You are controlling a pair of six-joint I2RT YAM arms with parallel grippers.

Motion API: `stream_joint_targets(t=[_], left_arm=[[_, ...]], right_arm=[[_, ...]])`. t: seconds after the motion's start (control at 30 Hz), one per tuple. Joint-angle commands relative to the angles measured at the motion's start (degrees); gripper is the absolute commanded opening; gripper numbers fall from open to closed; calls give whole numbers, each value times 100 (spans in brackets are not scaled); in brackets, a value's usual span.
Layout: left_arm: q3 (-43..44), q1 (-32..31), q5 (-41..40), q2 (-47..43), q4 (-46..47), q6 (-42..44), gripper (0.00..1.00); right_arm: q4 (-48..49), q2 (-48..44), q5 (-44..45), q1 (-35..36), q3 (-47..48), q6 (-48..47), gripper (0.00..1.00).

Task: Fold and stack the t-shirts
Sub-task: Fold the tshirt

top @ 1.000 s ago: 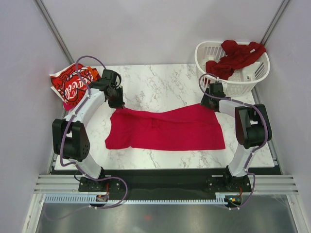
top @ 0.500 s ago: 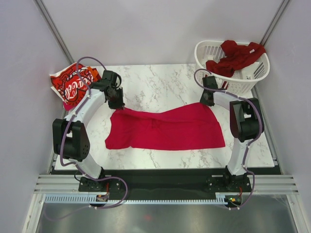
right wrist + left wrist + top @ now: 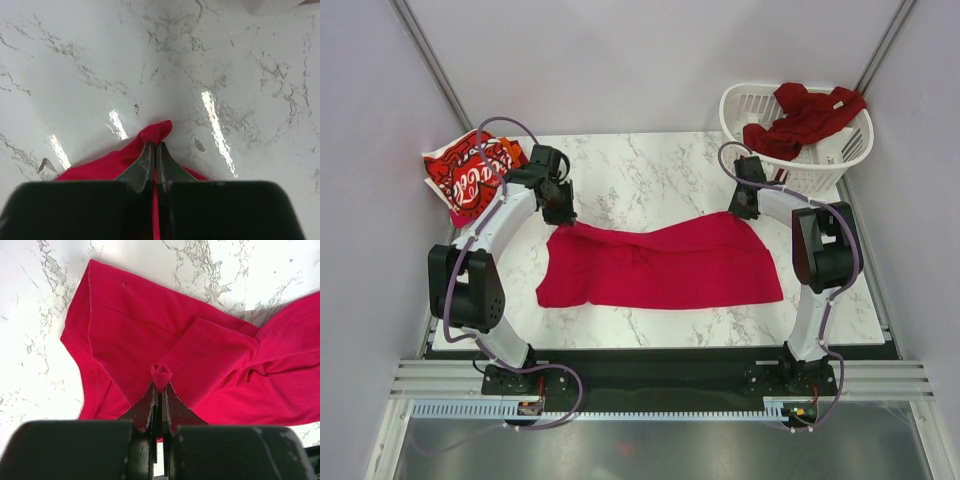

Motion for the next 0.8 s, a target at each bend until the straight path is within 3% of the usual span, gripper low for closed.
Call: stream_joint_targets(t=[0.0, 0.13, 0.37, 0.57, 0.6, 0.77], left_arm=[[93, 24, -78, -212, 25, 234, 2], [233, 24, -78, -317, 25, 234, 2], [243, -11, -78, -432, 25, 234, 2], [514, -38, -174, -353, 138, 234, 2], [585, -38, 104, -301, 131, 95, 2], [963, -29, 107, -186, 78, 129, 2]], right_arm=[[516, -22, -210, -45, 412, -932, 0], [165, -471, 272, 44, 255, -1056, 0], [278, -1447, 362, 52, -721, -845, 0], [59, -1650, 406, 44, -309, -1065, 0], [15, -1667, 371, 44, -169, -1065, 0], [-82, -2096, -68, 105, -334, -942, 0]])
